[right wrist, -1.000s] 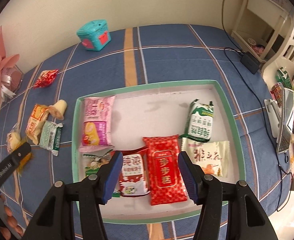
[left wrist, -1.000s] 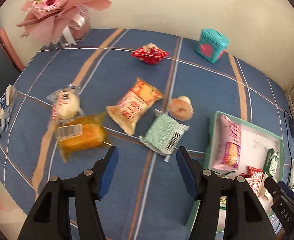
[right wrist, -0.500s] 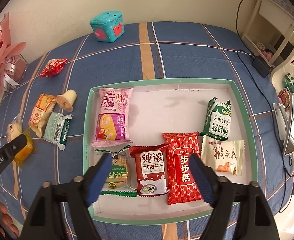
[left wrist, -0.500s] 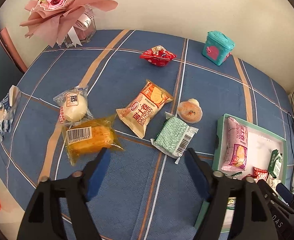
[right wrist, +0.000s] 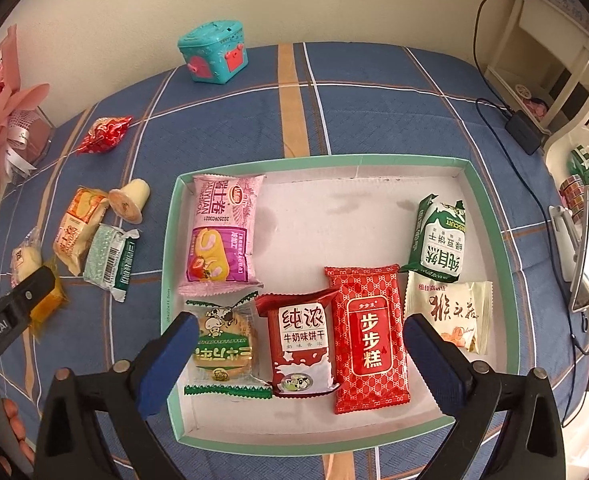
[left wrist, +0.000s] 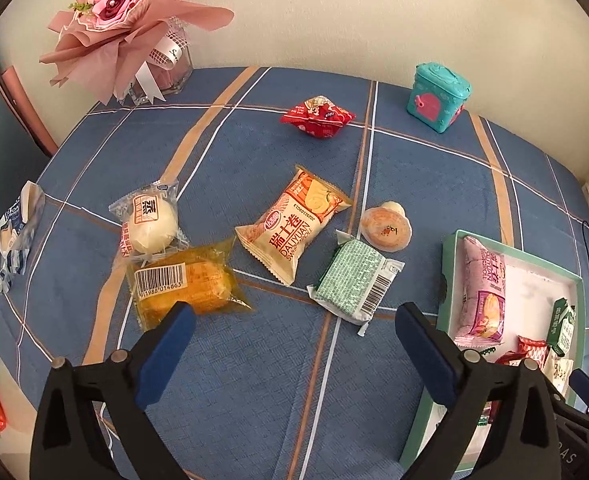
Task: Organize snacks
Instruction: 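Withdraw both tools from the tray toward the remaining snacks, then move left tool to yellow barcode cake pack while right tool approaches mint-green pack, then close left tool on yellow cake pack while right tool grasps mint-green pack, then carry both held packs over the white tray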
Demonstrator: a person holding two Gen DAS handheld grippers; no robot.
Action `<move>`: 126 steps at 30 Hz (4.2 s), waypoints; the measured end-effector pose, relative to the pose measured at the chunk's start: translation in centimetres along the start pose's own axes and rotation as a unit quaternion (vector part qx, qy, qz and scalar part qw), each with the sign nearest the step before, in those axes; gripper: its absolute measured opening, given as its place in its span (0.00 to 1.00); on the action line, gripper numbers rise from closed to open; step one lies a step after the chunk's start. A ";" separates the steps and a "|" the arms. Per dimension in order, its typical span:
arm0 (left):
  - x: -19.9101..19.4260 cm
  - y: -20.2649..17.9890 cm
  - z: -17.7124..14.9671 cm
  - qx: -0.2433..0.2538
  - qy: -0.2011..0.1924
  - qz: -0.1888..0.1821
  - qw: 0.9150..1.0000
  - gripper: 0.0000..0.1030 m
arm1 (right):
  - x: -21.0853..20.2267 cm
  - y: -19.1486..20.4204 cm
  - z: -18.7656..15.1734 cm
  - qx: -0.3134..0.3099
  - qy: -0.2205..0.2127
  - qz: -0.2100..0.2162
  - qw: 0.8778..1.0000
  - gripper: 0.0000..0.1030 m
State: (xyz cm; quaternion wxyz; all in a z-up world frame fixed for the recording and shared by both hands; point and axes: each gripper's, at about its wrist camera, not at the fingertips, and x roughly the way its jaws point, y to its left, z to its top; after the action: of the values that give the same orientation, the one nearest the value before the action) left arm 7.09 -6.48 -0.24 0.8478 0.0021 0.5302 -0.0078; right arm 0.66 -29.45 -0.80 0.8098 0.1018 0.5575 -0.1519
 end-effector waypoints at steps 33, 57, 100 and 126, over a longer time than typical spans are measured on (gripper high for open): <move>4.6 13.4 2.2 -0.146 0.037 0.004 0.989 0.98 | 2.5 13.5 1.1 -0.064 -0.030 0.093 0.993 0.99; 10.3 12.1 2.3 -0.144 0.075 -0.021 0.986 1.00 | 8.7 17.7 3.0 -0.084 0.004 0.077 0.993 0.93; -0.6 8.9 -0.1 -0.116 0.013 -0.042 0.992 0.78 | 1.0 11.8 0.0 -0.050 -0.012 0.094 0.994 0.52; -3.8 -6.1 -1.1 0.028 -0.017 -0.080 0.996 0.78 | -2.1 -2.2 1.7 0.088 -0.034 0.069 0.993 0.52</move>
State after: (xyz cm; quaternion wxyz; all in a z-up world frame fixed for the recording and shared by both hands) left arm 4.37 -12.55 2.69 0.8530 -0.0162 0.5137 -0.0906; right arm 0.59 -31.82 1.76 0.8249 0.2056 0.5054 -0.1477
